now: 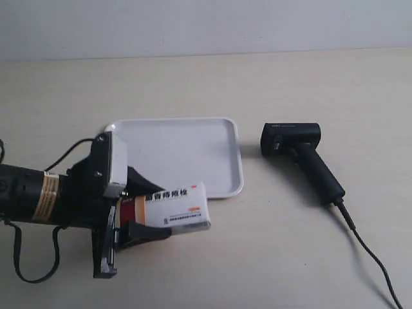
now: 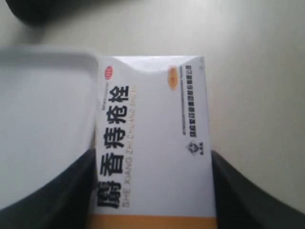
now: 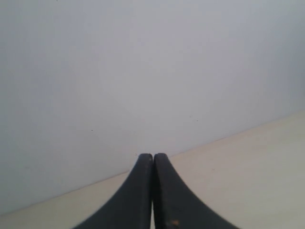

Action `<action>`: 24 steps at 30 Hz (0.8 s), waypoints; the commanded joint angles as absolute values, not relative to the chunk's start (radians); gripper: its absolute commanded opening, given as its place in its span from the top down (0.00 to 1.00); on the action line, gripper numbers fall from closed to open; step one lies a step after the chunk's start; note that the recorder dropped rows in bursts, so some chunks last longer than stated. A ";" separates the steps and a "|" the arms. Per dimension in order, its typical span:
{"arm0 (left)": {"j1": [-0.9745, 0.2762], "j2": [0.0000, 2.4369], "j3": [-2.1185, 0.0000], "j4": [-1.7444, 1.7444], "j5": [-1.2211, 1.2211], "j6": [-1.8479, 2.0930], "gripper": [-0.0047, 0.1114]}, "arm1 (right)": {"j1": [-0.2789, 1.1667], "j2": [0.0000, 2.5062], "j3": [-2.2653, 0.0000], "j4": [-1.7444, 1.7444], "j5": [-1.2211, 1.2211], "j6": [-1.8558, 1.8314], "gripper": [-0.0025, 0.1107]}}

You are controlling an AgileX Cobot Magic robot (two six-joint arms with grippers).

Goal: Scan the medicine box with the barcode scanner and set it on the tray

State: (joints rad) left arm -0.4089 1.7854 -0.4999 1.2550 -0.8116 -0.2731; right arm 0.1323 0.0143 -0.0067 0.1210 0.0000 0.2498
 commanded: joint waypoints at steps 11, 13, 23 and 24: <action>-0.378 1.618 -0.827 1.744 -0.713 -0.864 0.96 | 0.353 0.896 -0.281 0.074 -0.016 0.227 0.90; -0.378 1.653 -0.837 1.744 -0.702 -0.842 0.96 | 0.409 1.077 -0.343 0.039 -0.048 0.222 0.80; -0.270 1.790 -0.887 1.744 -0.734 -0.785 0.96 | 0.433 1.651 -0.649 -0.056 -0.032 0.157 0.12; -0.254 1.795 -0.895 1.744 -0.755 -0.782 0.96 | 0.433 1.686 -0.666 -0.068 -0.032 0.157 0.09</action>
State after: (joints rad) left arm -0.2925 1.7768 -0.8770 1.7558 -0.7055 -0.7865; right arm 0.4293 1.5933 -0.6222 -0.0214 -0.0314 0.1672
